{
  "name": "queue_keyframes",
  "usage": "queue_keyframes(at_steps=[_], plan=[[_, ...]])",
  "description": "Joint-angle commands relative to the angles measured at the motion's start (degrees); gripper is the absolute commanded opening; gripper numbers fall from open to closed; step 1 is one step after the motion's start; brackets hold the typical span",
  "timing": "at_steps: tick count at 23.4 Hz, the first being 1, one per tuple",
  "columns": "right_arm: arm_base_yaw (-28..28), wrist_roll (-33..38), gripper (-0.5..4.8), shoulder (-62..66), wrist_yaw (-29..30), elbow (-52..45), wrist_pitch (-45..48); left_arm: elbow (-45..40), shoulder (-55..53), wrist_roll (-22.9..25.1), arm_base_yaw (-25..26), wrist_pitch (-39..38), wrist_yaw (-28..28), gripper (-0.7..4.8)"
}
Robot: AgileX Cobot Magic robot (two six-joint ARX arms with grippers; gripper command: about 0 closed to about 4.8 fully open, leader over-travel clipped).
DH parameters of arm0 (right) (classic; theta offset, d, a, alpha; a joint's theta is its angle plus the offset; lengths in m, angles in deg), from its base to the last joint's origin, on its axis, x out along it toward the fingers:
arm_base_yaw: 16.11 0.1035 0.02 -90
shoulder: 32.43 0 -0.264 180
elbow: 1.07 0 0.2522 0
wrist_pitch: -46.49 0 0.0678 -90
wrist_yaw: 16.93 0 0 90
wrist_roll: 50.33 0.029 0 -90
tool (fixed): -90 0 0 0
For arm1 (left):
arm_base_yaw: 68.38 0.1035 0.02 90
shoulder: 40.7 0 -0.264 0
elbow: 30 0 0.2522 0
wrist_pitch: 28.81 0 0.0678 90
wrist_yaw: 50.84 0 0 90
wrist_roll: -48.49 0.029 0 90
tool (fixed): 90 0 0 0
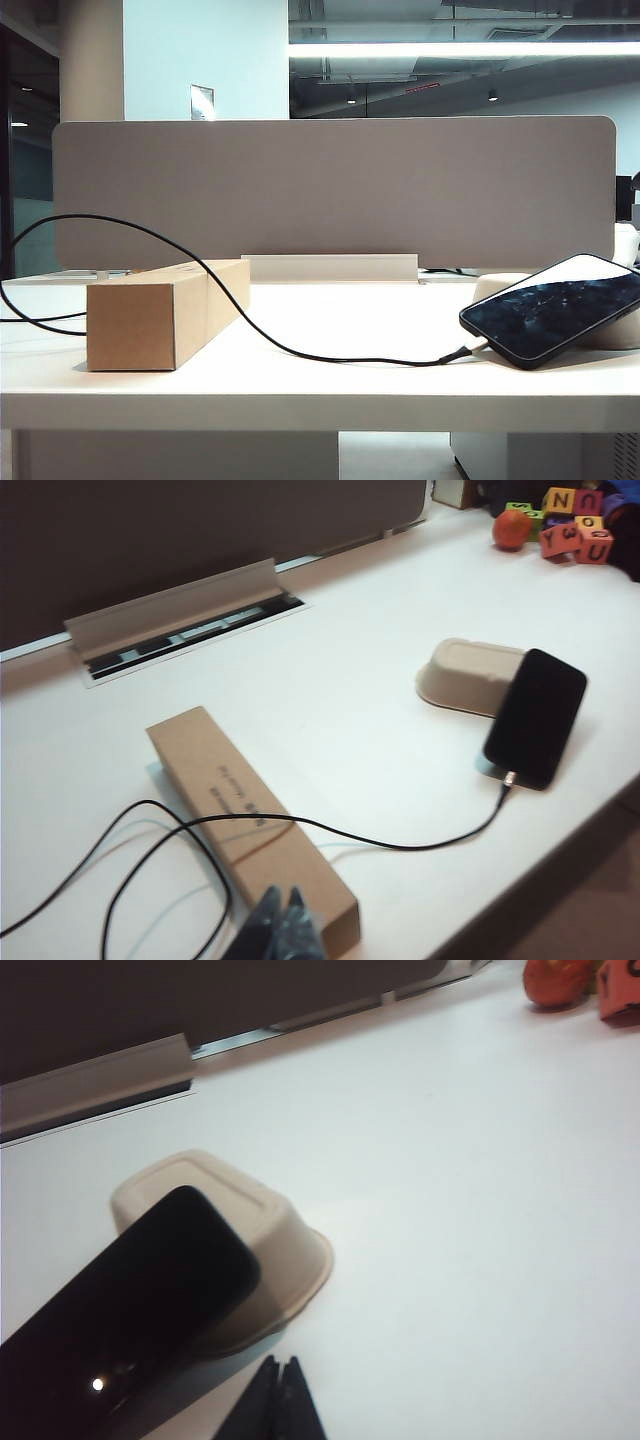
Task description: Pick up the charging cable and the phone, plug the charging cable into the charging port on the phone, and finally place them back on the table.
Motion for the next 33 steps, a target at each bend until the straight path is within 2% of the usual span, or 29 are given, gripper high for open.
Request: queue_keyframes(at_steps=[1,6,8,9,13,17,19,22,26,30,31,33], plan=[[-2.1,-0.3,-0.01,-0.1,-0.3,-0.3,0.3,-0.8,0.2,0.0,0.1,1.9,-2.6,-0.06],[-3.2,-0.3,-0.01,-0.1,-0.3,-0.3,0.3,-5.5,5.5,-0.4,0.1,1.1,-3.3,-0.06],[-3.2,-0.3,-0.01,-0.1,-0.3,-0.3,0.3,-8.8,11.2,-1.0,0.1,0.9,-6.2,-0.06],[-3.2,-0.3,-0.01,-0.1,-0.3,-0.3,0.3,-10.8,15.9,-2.5,0.2,0.9,-9.3,-0.06],[-3.2,-0.3,-0.01,-0.1,-0.3,-0.3,0.3,-13.9,27.0,-3.5,0.2,1.0,-13.1,-0.06],[-3.2,-1.0,-0.01,-0.1,-0.6,-0.3,0.3,-15.3,29.5,-9.4,0.2,-0.9,-18.4,-0.06],[-3.2,-2.8,-0.01,-0.1,-2.3,-0.3,0.6,-15.4,29.5,-11.7,0.2,-2.9,-18.5,-0.06],[-3.1,-7.1,-0.01,0.0,-2.4,-0.3,0.4,-16.8,29.5,-14.2,0.2,-1.6,-17.0,-0.06],[-3.2,-13.0,-0.01,-0.1,-2.4,-0.3,0.4,-21.0,29.5,-16.2,0.2,6.6,-18.3,-0.06],[-3.1,-13.4,-0.01,-0.1,-2.4,-0.3,0.4,-27.4,29.6,-23.0,0.2,16.0,-22.6,-0.06],[-3.1,-13.4,-0.01,-0.1,-2.3,-0.3,0.4,-31.3,29.6,-25.0,0.2,20.3,-24.2,-0.06],[-3.1,-13.4,-0.01,-0.1,-2.2,-0.3,0.4,-36.8,29.6,-25.4,0.2,25.2,-26.1,-0.06]])
